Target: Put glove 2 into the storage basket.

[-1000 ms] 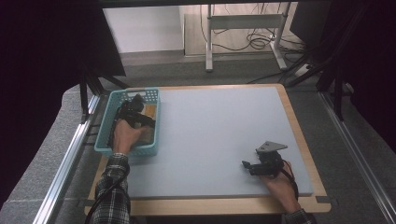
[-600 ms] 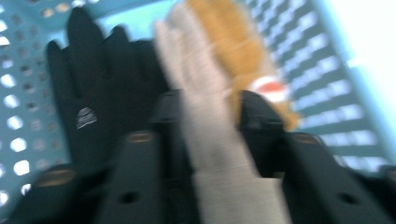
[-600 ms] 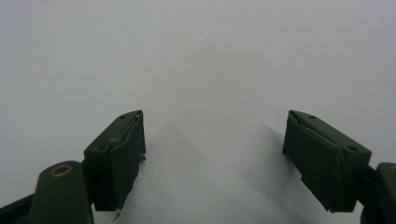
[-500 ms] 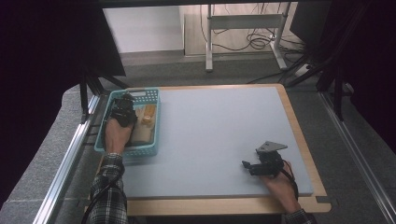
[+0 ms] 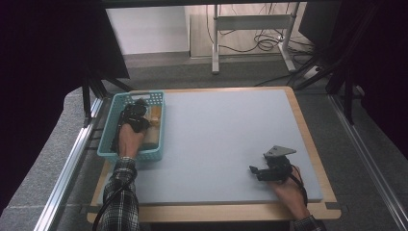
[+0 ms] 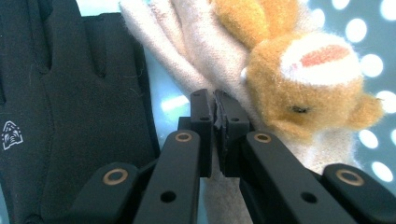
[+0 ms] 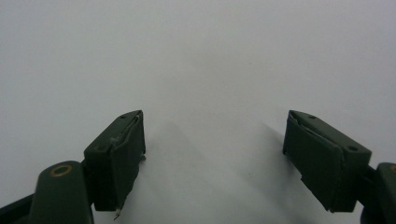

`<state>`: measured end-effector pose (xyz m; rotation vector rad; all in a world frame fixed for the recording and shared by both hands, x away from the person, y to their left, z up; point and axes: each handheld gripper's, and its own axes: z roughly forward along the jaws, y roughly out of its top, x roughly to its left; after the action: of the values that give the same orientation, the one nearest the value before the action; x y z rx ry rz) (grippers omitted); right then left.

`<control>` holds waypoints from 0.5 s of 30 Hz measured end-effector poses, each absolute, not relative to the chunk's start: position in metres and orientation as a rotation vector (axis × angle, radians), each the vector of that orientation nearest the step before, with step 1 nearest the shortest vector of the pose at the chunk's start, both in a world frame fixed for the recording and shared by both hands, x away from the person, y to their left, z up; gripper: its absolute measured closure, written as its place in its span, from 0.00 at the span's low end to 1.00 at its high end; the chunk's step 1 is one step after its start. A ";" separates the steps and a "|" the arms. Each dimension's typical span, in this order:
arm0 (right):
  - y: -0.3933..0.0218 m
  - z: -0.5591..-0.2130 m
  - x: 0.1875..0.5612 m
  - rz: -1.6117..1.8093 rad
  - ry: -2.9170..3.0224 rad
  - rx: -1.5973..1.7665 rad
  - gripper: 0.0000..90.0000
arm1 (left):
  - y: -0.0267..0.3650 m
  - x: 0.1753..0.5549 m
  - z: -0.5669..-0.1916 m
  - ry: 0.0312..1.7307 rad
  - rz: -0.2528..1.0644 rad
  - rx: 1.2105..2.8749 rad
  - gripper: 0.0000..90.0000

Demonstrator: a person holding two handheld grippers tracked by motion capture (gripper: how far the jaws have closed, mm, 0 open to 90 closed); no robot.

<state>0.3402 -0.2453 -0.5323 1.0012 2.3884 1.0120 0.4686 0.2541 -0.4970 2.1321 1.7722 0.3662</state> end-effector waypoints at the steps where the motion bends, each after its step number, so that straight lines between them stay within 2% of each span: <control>1: -0.245 -0.532 0.340 1.012 2.389 1.001 0.23 | 0.256 0.468 -0.497 1.776 0.369 2.126 0.94; 9: -0.245 -0.532 0.340 1.011 2.388 1.001 0.23 | 0.267 0.464 -0.491 1.787 0.434 2.091 0.70; 15: -0.245 -0.532 0.340 1.013 2.387 1.004 0.23 | 0.274 0.460 -0.485 1.784 0.455 2.067 0.59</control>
<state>0.3401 -0.2451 -0.5324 1.0043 2.3869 1.0132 0.4596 0.2744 -0.4848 2.0671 1.7844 0.4552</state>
